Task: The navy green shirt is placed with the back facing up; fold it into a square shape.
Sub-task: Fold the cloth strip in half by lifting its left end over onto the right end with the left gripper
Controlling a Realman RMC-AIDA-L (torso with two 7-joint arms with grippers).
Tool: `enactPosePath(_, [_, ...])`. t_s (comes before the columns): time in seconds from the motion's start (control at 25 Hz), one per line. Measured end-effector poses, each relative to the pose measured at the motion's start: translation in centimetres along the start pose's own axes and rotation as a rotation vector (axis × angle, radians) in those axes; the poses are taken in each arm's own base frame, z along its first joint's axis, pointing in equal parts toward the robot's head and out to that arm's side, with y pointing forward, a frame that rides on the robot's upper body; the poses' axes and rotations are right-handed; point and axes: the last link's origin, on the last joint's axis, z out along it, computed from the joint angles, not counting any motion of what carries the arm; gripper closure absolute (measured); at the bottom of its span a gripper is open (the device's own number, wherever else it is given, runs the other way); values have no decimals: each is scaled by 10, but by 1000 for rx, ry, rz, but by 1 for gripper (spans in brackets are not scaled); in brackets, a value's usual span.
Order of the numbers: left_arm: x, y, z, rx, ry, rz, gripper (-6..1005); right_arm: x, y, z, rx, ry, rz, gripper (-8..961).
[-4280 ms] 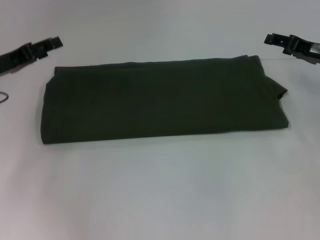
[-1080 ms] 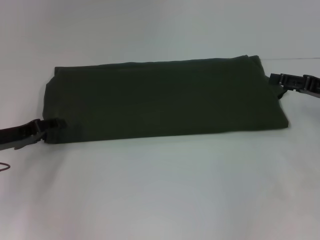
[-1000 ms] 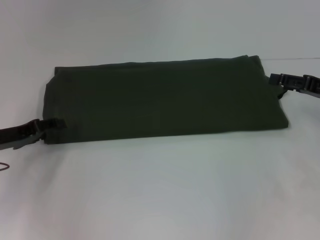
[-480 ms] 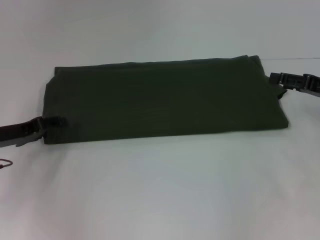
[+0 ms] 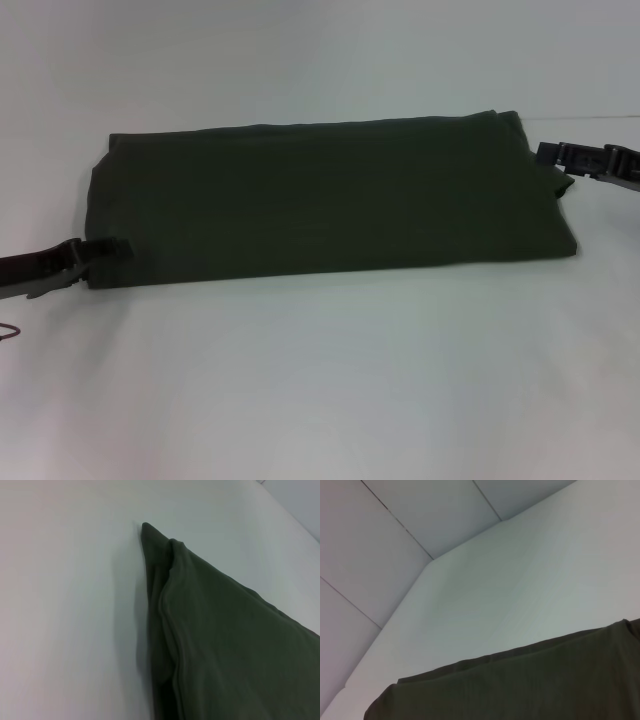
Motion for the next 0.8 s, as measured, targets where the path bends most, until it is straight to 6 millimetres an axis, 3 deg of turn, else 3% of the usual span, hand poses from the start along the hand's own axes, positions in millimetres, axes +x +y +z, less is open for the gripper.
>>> enactPosePath(0.2, [0,0,0,0,0,0,296,0,0,0,0,0,-1,167])
enactPosePath(0.44, [0,-1,0,4,2,-2,475,1,0,0,1,0,2,168])
enactPosePath(0.56, [0,-2,0,10,6,-9,688,1,-1,0,2,0,3,169])
enactPosePath(0.8, [0,-2,1,14,7,-11,687,2,0,0,-1,2,5,170])
